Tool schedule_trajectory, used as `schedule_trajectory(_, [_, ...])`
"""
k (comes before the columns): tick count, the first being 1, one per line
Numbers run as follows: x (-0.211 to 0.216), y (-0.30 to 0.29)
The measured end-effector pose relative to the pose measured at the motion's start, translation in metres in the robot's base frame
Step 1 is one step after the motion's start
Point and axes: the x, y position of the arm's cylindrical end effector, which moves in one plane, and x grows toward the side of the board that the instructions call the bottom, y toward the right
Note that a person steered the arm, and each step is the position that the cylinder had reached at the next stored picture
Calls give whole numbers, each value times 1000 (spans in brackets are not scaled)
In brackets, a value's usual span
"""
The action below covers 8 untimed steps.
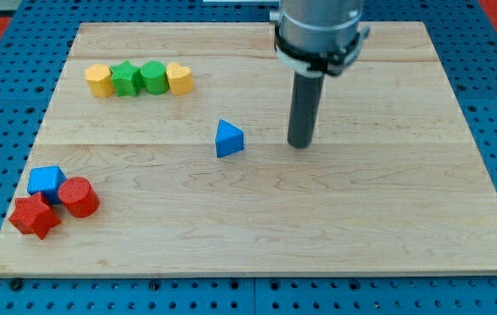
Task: Push the blue triangle closer to red circle
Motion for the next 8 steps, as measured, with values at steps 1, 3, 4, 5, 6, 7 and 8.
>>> schedule_trajectory(1, [-16,-65])
schedule_trajectory(3, [60,-148])
schedule_trajectory(4, [31,-151])
schedule_trajectory(5, [-3,-129])
schedule_trajectory(6, [11,-88])
schedule_trajectory(7, [57,-88])
schedule_trajectory(8, [95,-125])
